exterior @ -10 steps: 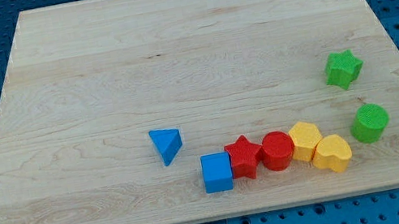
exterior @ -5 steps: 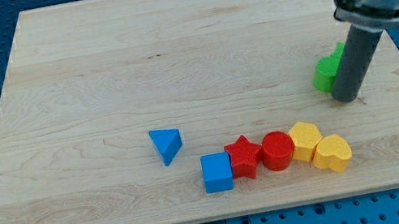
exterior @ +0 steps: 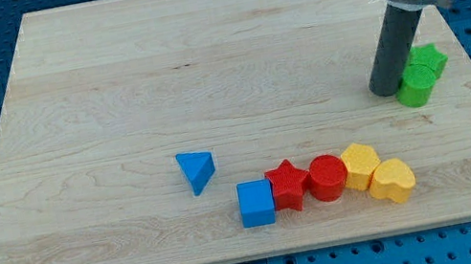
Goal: Move green blocks to the right centre of the board
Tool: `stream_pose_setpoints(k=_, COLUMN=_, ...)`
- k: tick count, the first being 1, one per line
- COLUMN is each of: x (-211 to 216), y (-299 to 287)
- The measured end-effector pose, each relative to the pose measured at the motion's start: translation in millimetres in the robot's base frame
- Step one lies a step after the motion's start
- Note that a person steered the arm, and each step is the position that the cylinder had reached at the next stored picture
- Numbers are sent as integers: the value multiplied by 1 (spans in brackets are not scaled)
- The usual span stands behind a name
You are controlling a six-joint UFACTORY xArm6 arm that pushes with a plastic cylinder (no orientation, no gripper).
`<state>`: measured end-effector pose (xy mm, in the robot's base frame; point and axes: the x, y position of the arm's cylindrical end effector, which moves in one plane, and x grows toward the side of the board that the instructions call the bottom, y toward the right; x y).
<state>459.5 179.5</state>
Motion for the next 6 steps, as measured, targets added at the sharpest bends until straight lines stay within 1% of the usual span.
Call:
stream_pose_setpoints(k=1, x=7, y=-20)
stream_pose_setpoints(k=3, x=27, y=17)
stream_pose_setpoints(k=4, x=28, y=38)
stream_pose_setpoints(k=5, x=43, y=39)
stream_pose_setpoints(k=6, x=78, y=44)
